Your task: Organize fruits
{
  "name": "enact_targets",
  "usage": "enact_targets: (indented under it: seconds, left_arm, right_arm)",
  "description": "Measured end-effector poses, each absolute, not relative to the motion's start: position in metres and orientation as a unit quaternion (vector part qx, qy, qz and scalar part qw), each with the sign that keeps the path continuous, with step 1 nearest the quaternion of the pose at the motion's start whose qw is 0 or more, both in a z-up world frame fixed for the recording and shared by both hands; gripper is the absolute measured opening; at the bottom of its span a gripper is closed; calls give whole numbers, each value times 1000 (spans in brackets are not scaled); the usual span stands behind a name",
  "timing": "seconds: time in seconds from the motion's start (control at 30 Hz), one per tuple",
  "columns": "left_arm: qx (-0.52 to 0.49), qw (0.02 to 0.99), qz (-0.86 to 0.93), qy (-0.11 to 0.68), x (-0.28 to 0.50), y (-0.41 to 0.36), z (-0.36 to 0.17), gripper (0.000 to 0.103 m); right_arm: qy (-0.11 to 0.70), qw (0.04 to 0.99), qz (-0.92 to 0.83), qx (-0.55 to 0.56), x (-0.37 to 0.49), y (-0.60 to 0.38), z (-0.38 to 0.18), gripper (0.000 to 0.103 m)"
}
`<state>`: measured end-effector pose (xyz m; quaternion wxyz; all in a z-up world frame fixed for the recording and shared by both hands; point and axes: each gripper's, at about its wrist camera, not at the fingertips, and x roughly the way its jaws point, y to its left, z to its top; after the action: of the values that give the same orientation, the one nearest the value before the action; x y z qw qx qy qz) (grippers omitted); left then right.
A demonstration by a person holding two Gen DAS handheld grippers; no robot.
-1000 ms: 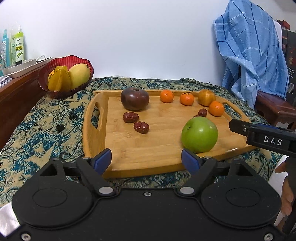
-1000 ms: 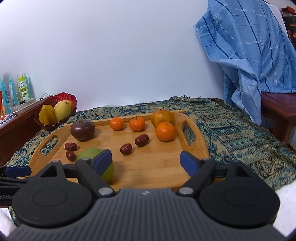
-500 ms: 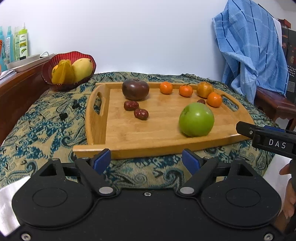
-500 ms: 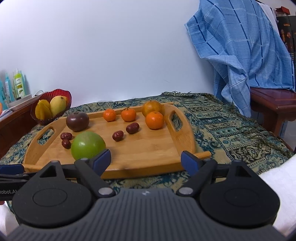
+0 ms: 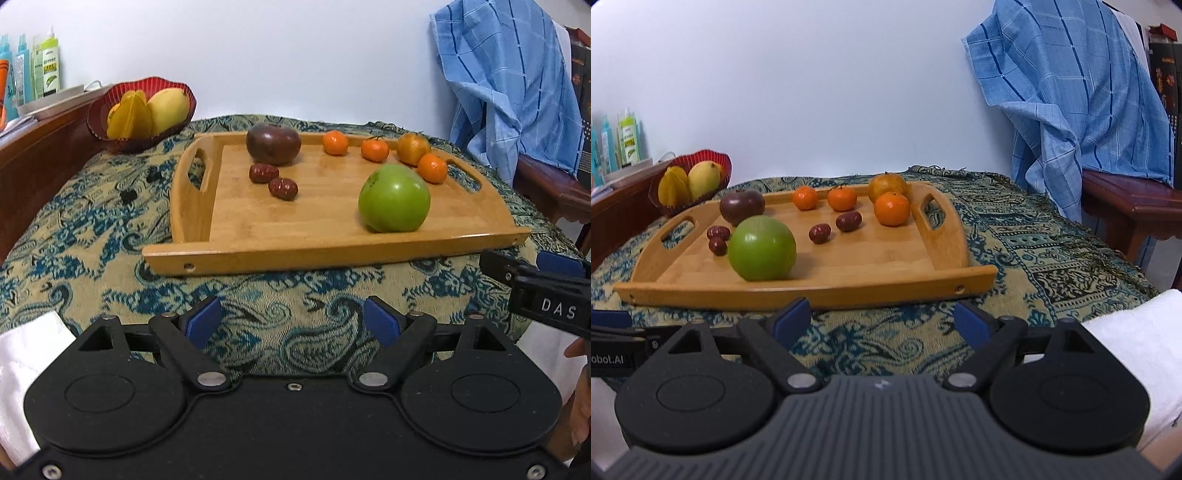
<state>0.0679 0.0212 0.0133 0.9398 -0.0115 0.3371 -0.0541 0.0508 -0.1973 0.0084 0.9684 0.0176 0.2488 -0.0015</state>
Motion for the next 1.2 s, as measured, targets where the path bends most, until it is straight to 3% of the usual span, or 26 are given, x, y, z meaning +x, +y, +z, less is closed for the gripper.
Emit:
enact_targets:
  seconds: [1.2]
  left_arm:
    - [8,933,-34,359,79,13,2,96]
  right_arm:
    - [310,950,-2,-18,59,-186,-12,103]
